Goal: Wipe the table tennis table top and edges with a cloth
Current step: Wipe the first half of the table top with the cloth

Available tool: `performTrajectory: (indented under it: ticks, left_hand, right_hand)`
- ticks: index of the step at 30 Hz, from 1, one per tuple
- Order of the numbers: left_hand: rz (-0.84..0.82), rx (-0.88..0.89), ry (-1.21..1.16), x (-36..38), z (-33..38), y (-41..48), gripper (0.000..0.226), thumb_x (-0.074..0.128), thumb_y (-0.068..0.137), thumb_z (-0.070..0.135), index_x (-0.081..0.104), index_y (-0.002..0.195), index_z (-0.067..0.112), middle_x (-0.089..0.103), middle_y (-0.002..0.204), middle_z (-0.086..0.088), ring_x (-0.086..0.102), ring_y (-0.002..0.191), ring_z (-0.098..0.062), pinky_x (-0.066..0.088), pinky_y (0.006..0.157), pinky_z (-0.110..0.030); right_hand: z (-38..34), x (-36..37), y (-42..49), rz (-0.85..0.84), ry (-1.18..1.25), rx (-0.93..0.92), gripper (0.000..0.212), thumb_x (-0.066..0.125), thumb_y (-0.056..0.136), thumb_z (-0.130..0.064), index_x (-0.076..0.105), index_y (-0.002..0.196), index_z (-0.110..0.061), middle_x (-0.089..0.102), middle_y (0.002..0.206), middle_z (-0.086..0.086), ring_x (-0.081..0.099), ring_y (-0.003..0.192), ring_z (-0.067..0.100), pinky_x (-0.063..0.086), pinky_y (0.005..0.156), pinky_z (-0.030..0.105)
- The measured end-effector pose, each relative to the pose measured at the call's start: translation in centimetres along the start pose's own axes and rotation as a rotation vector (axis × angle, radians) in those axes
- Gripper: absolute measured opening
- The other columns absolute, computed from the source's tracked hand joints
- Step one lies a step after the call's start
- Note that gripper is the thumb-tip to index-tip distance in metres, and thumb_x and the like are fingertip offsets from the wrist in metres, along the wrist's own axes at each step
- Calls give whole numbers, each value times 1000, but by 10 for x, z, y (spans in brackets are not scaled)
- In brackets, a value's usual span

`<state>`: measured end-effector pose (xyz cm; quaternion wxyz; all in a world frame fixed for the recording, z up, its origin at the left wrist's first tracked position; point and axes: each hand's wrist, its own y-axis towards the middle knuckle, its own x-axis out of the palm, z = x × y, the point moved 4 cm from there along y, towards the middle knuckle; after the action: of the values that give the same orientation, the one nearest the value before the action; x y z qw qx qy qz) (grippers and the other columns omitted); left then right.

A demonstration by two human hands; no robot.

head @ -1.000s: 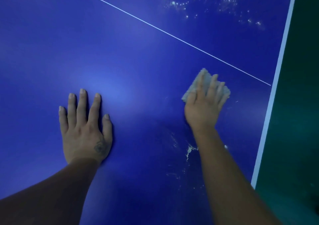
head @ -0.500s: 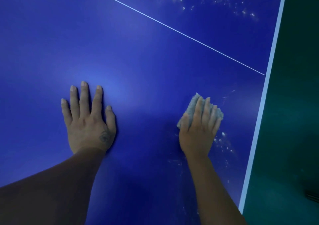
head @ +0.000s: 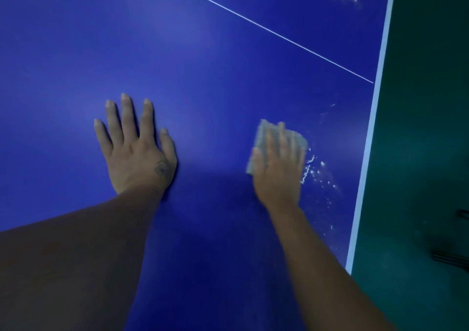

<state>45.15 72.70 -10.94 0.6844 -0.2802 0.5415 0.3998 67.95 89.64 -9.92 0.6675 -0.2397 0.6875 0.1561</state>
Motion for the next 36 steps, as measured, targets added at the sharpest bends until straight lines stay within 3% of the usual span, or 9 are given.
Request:
performTrajectory:
  ticks: [3, 5, 10, 14, 19, 22, 26, 33, 36]
  left_hand:
    - [-16, 20, -1, -1, 2, -1, 65, 29, 110, 48, 28, 170, 23, 13, 180, -9, 6, 166, -31, -11, 132, -49]
    - [-37, 25, -8, -2, 3, -2, 65, 28, 110, 47, 27, 170, 23, 13, 180, -9, 5, 166, -32, -6, 133, -55]
    - [-113, 38, -29, -8, 2, -2, 66, 26, 112, 47, 22, 172, 20, 7, 181, -11, 0, 167, -35, -3, 133, -60]
    - [-151, 143, -23, -11, -7, -30, 67, 20, 112, 49, 19, 172, 19, 8, 181, -9, -1, 167, -32, -1, 134, -57]
    - [-96, 140, -27, -28, -25, -131, 62, 29, 115, 43, 24, 172, 19, 15, 180, -11, 7, 167, -34, 4, 134, -56]
    - [-131, 87, 6, -33, -33, -193, 64, 30, 113, 44, 24, 172, 20, 12, 180, -9, 2, 168, -31, 6, 134, -57]
    - [-127, 84, 1, -32, -32, -202, 65, 32, 110, 44, 30, 170, 19, 15, 180, -9, 3, 168, -32, 1, 135, -53]
    - [-35, 78, -45, -33, -31, -204, 60, 39, 111, 39, 38, 167, 17, 23, 178, -9, 11, 167, -32, 7, 135, -55]
    - [-10, 76, -38, -30, -33, -204, 59, 40, 111, 39, 39, 166, 19, 24, 178, -9, 12, 167, -31, 6, 135, -53]
  right_hand:
    - [40, -2, -17, -59, 19, 209, 63, 25, 116, -45, 13, 173, -21, 7, 180, 6, 6, 166, 32, 7, 132, 59]
    - [23, 0, -25, -59, 9, 220, 63, 21, 116, -45, 10, 173, -20, 5, 180, 7, 4, 166, 33, 5, 132, 60]
    - [-53, 11, -81, -69, 7, -120, 63, 18, 116, -50, 8, 173, -26, 7, 181, 5, -1, 167, 33, 5, 132, 62]
    - [-24, 12, -119, -126, -8, -242, 63, 22, 116, -52, 11, 173, -27, 11, 180, 2, 2, 167, 31, 11, 133, 61]
    - [82, -6, -78, -187, -55, 49, 65, 7, 113, -54, -2, 172, -28, -1, 181, 6, -6, 167, 29, 1, 133, 57]
    - [97, -8, -65, -206, -40, 114, 67, 5, 113, -54, -9, 171, -24, -10, 180, 5, -13, 166, 27, -3, 133, 57]
    - [49, 4, -100, -172, -56, -37, 66, 2, 114, -53, -10, 171, -24, -11, 180, 8, -12, 166, 33, 0, 133, 60]
    - [7, 24, -201, -168, 28, -439, 66, 26, 115, -53, 8, 173, -28, 5, 181, 2, 2, 167, 31, 13, 133, 61]
    - [43, 15, -158, -149, 1, -351, 63, 20, 115, -53, 8, 172, -30, 9, 180, 3, 3, 167, 30, 10, 133, 60]
